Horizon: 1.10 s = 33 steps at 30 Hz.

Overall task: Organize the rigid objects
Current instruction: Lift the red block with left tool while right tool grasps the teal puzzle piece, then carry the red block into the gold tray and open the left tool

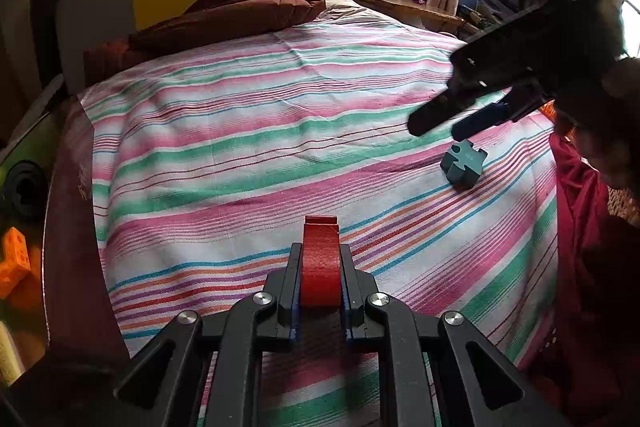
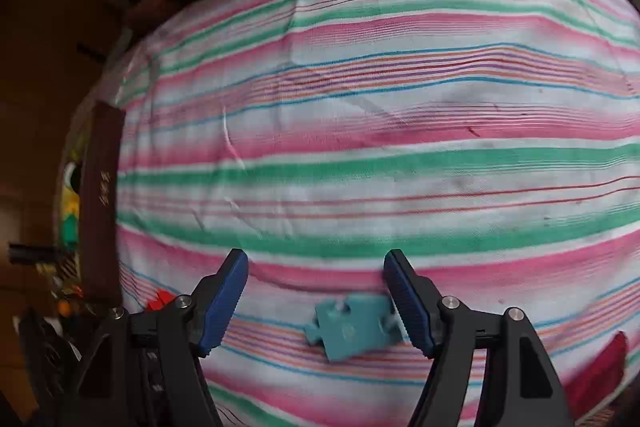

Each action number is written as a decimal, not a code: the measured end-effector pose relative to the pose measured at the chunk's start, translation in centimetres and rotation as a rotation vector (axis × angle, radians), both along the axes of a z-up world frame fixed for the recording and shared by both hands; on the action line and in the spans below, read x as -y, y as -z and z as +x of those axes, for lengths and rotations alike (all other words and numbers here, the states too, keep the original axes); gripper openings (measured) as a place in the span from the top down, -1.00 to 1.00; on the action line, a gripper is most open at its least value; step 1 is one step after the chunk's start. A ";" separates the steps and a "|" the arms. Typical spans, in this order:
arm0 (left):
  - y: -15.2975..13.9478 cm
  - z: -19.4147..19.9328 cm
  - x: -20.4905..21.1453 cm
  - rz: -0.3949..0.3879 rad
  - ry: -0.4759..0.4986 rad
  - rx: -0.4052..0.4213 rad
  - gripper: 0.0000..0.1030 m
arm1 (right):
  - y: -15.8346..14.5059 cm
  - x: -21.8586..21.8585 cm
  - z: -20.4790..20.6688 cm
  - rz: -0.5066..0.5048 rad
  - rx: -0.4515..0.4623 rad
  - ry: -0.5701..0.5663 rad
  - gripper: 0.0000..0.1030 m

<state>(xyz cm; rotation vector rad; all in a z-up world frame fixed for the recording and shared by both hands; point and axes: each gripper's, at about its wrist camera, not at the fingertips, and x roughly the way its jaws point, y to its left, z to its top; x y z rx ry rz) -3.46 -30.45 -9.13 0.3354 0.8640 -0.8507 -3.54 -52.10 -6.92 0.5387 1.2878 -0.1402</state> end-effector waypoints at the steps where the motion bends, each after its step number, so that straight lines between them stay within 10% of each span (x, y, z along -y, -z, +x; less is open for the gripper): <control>1: 0.0 0.0 0.0 -0.002 0.000 0.000 0.71 | -0.1 -0.3 -0.1 -0.019 -0.018 -0.011 -0.41; 10: 0.1 0.3 -0.4 -0.020 -0.008 -0.026 0.70 | 0.8 -4.2 -0.5 -0.238 -0.162 -0.120 -0.17; 19: 0.1 -0.3 -0.9 -0.016 -0.007 -0.006 0.70 | -0.8 -6.9 2.2 -0.288 0.084 -0.093 0.03; 33: 0.1 -0.7 -0.7 -0.004 -0.018 0.016 0.70 | 0.9 -6.7 3.2 -0.335 0.149 -0.258 0.02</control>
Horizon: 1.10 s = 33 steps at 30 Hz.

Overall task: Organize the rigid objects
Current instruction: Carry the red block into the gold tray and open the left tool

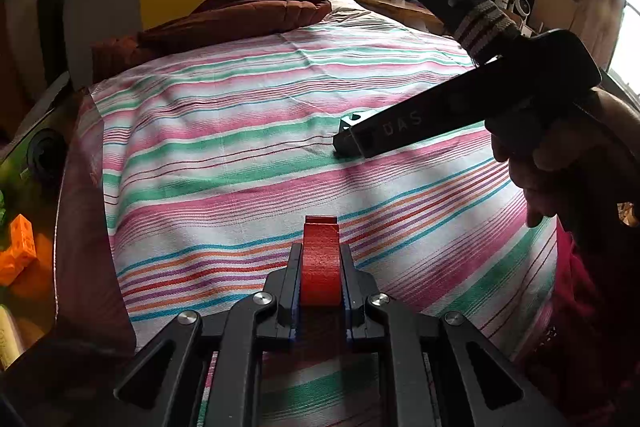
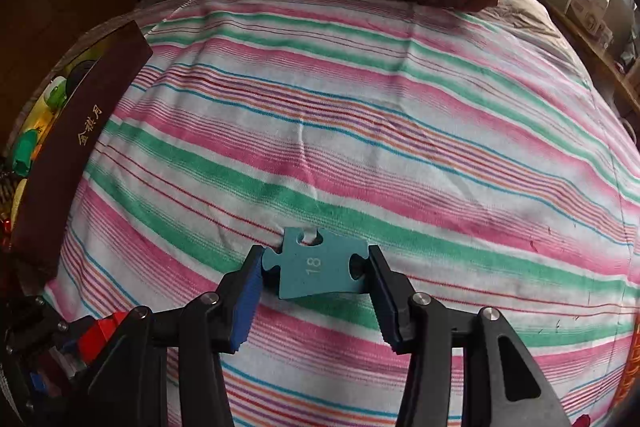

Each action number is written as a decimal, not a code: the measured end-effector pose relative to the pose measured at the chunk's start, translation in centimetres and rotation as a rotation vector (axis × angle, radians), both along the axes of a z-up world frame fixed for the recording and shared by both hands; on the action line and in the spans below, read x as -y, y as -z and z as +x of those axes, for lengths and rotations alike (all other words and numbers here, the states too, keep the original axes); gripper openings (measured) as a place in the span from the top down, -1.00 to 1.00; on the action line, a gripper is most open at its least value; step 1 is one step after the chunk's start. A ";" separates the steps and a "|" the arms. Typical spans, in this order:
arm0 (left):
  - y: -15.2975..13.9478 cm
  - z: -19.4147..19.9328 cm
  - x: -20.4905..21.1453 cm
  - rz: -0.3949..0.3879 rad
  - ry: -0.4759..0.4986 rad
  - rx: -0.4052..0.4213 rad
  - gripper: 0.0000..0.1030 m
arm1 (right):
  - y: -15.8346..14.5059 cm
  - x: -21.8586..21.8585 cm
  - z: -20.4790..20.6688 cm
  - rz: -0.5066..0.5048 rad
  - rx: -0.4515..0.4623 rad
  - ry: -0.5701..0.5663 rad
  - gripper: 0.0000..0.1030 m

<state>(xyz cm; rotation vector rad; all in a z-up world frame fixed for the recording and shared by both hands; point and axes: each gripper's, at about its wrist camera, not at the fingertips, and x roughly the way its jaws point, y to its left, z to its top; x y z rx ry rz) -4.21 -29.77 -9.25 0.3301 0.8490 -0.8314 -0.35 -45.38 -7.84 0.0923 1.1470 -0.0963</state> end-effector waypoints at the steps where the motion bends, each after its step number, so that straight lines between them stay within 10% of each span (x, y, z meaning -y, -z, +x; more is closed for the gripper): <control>1: 0.0 -0.1 0.0 0.004 0.001 0.008 0.70 | 0.1 -0.2 0.1 0.003 -0.001 -0.001 0.02; 33: -6.8 0.4 -4.5 -0.151 -0.059 0.027 0.71 | 0.0 -0.4 0.1 0.000 0.017 -0.012 0.02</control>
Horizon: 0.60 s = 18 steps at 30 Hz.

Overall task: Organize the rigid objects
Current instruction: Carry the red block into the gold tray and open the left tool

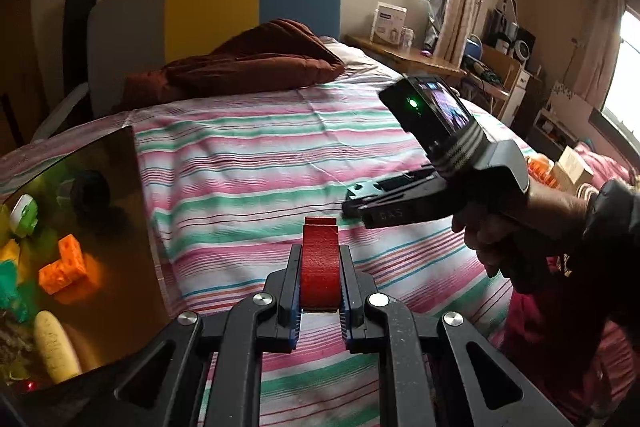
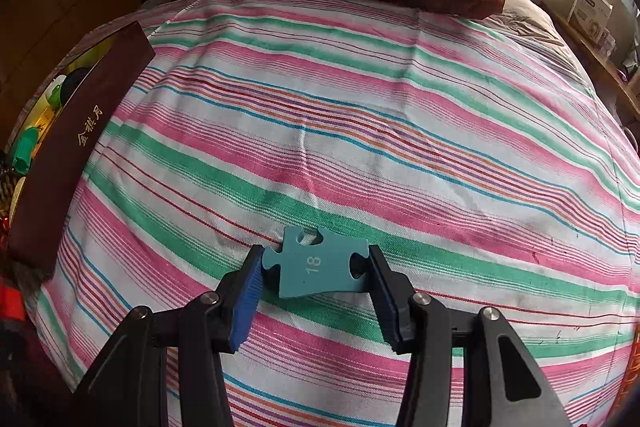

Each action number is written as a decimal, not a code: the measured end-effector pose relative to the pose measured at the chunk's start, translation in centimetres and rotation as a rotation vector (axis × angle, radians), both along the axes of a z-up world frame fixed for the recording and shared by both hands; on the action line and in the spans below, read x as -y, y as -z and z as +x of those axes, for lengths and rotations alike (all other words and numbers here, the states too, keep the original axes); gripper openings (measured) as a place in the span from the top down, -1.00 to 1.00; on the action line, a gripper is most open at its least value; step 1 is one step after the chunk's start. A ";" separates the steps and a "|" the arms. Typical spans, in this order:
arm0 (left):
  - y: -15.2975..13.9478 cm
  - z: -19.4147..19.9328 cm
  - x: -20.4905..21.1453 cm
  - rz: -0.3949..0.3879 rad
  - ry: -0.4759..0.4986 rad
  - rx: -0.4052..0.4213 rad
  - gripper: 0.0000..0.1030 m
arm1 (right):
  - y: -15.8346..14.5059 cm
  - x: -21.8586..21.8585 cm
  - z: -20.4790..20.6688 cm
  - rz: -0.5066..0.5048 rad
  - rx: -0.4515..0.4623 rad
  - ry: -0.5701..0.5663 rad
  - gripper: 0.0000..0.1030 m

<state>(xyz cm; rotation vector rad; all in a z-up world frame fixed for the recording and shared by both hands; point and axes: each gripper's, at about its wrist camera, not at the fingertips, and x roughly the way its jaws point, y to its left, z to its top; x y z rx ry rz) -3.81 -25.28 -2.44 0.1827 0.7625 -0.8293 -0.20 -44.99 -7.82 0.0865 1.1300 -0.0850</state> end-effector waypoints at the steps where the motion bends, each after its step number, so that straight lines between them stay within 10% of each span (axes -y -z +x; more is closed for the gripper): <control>1: -0.3 0.2 -0.6 -0.010 -0.013 -0.006 0.71 | 0.0 0.0 0.0 0.000 0.000 -0.001 0.02; 18: -1.7 15.0 -15.7 -0.068 -0.455 -0.179 0.71 | -0.1 0.0 0.0 -0.010 -0.002 -0.007 0.02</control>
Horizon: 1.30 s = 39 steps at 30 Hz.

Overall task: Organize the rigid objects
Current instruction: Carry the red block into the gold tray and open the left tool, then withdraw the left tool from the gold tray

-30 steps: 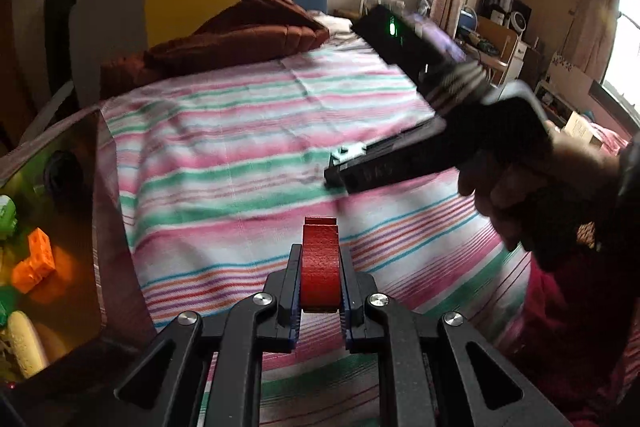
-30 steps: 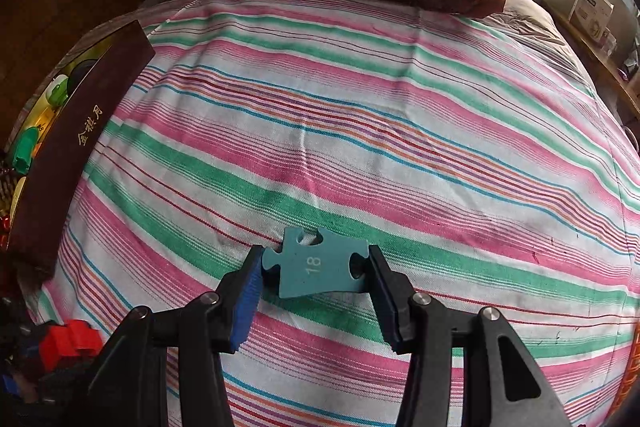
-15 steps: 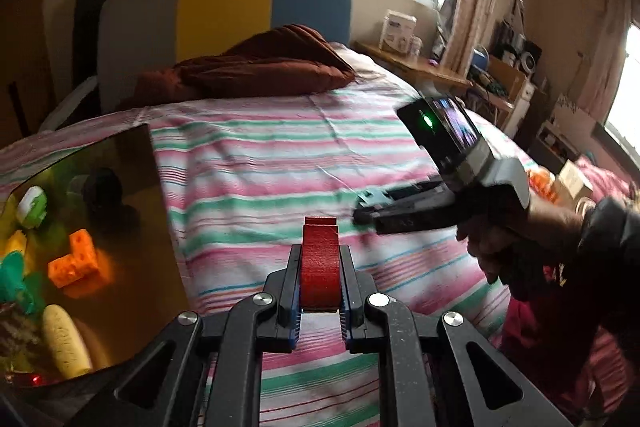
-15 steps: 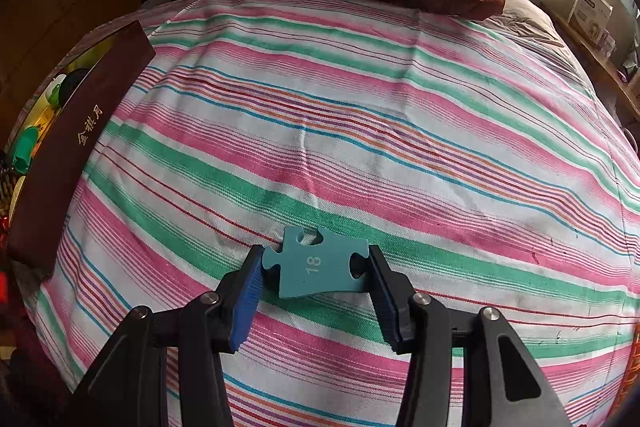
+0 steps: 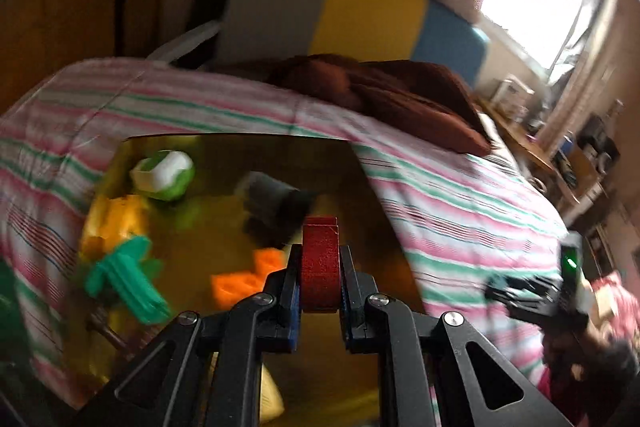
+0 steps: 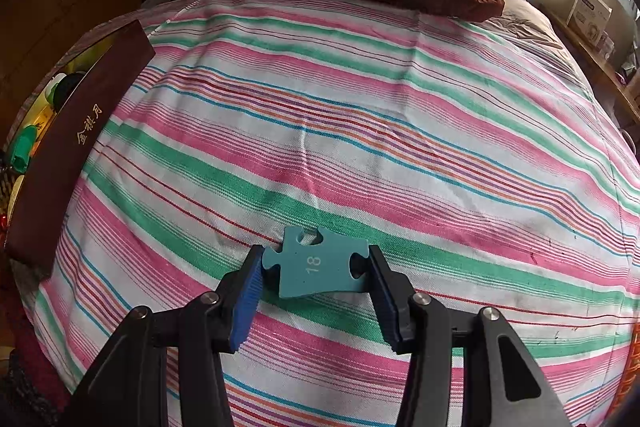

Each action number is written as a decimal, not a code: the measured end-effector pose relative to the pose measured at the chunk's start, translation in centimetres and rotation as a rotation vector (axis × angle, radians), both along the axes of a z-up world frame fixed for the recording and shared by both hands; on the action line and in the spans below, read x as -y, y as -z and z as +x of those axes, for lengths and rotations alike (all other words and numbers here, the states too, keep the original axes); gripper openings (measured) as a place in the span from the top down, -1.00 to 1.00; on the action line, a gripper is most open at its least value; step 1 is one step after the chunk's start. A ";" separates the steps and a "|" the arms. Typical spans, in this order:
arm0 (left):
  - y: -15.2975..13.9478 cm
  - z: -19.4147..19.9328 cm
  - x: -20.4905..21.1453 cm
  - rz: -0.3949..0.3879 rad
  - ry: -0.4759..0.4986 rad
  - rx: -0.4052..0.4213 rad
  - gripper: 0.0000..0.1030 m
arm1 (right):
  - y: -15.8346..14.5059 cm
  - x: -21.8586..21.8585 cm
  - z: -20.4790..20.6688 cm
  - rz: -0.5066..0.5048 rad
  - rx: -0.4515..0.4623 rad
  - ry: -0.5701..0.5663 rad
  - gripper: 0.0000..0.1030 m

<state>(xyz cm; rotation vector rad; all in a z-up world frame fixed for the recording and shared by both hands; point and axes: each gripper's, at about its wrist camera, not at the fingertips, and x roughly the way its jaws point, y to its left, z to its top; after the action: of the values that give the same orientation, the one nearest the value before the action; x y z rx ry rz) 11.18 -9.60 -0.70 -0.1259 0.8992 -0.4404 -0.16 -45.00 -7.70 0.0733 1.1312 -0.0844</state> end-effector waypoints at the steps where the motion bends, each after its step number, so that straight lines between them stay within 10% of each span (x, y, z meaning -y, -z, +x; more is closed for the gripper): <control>1: 0.3 0.9 -0.5 0.005 -0.021 -0.018 0.71 | 0.0 0.0 0.0 0.000 0.000 -0.001 0.02; 18: 7.0 8.0 -3.3 0.160 -0.166 -0.204 0.70 | 0.1 -0.1 0.0 -0.005 -0.001 -0.002 0.02; 23: 6.9 7.6 -3.7 0.178 -0.181 -0.193 0.31 | 0.1 -0.1 0.1 -0.004 -0.001 -0.001 0.02; 39: 0.8 -1.4 -2.0 0.144 -0.130 0.108 0.25 | 0.0 -0.1 0.0 -0.002 0.002 0.006 0.02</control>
<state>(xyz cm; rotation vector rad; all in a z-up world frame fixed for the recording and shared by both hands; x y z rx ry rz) 9.82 -7.60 -1.48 -0.0287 0.8084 -0.2579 -0.15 -44.93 -7.74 0.0753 1.1294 -0.0905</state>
